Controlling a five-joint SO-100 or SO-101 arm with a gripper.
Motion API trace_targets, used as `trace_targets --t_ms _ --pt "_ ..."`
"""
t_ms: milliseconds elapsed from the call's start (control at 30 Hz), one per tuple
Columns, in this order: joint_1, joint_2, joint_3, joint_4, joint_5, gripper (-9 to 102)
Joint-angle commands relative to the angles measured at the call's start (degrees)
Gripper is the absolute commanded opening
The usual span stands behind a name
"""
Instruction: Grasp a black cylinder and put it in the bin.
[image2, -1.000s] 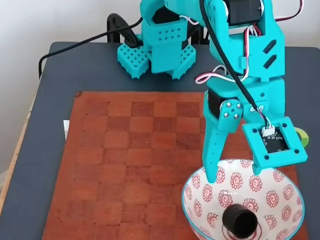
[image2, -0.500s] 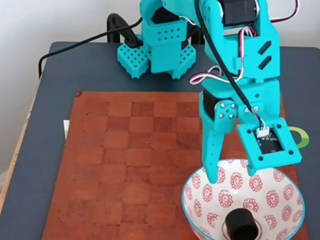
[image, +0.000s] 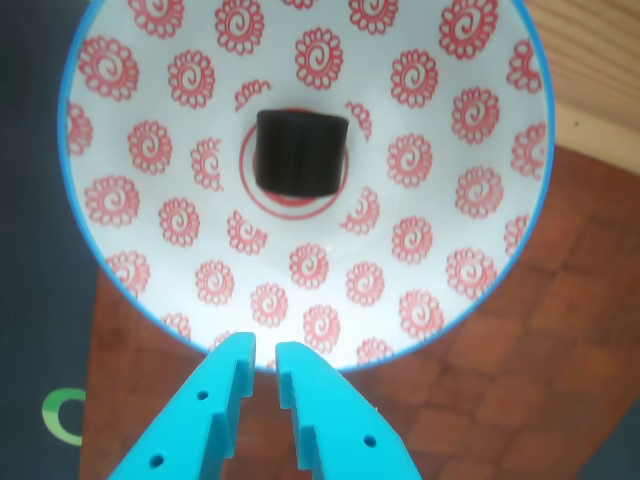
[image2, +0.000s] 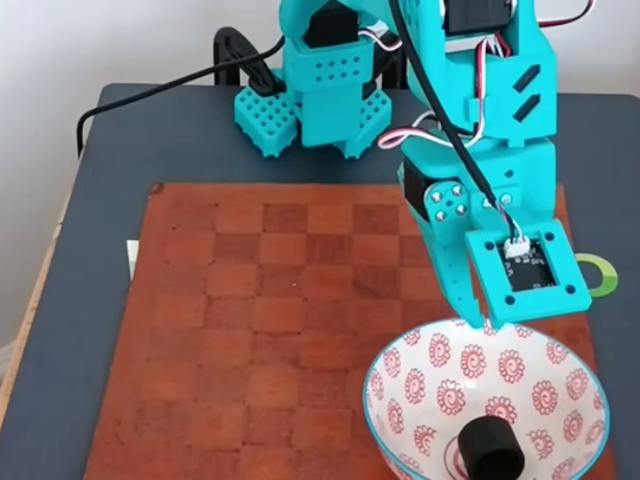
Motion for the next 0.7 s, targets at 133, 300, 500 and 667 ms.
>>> trace_targets --t_ms 133,300,500,667 --pt "0.0 15.6 14.1 0.1 3.8 0" --pt "-0.4 26.8 27.3 -0.1 8.0 0" --pt "-2.7 40.7 42.2 -0.3 12.5 0" --pt "-5.4 51.4 53.2 -0.3 17.5 0"
